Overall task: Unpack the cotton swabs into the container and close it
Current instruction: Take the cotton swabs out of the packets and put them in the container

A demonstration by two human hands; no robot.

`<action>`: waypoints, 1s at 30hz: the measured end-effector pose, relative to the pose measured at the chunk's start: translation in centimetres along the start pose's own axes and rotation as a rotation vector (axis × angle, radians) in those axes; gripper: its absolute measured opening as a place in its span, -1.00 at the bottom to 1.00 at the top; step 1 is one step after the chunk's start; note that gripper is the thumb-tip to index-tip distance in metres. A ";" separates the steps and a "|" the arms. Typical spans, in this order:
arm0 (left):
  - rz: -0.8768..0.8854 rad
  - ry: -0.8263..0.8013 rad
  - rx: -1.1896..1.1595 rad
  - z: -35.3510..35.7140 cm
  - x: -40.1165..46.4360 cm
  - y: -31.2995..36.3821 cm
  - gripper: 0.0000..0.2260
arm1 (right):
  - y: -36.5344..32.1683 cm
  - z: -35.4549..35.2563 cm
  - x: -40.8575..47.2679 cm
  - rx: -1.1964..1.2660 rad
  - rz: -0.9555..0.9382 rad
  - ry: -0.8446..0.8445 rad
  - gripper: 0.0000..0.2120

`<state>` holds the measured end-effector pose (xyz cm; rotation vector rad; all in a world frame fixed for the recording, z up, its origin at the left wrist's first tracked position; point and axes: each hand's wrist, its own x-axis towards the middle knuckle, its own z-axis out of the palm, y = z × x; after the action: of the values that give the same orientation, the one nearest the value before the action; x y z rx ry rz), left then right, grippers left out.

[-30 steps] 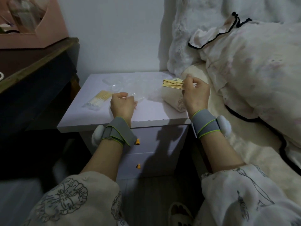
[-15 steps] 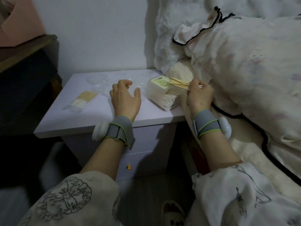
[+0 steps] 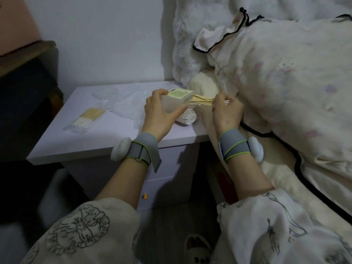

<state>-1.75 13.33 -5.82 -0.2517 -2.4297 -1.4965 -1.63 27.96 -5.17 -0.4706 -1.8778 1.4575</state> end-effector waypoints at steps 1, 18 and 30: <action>-0.018 0.016 -0.009 -0.1 0.1 0.0 -0.49 | -0.1 -0.1 -0.1 -0.035 -0.025 -0.002 -0.69; -0.070 0.047 -0.073 -0.4 -0.3 0.6 -0.52 | -0.5 2.3 -2.1 -0.387 -0.388 -0.227 -0.64; -0.052 0.007 -0.109 -0.2 -1.0 1.2 -0.57 | -0.4 2.5 -1.6 -0.235 -0.242 -0.181 -0.60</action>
<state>-0.45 13.71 -5.08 -0.2062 -2.3698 -1.6517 -2.21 25.07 -5.63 -0.2140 -2.1787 1.1587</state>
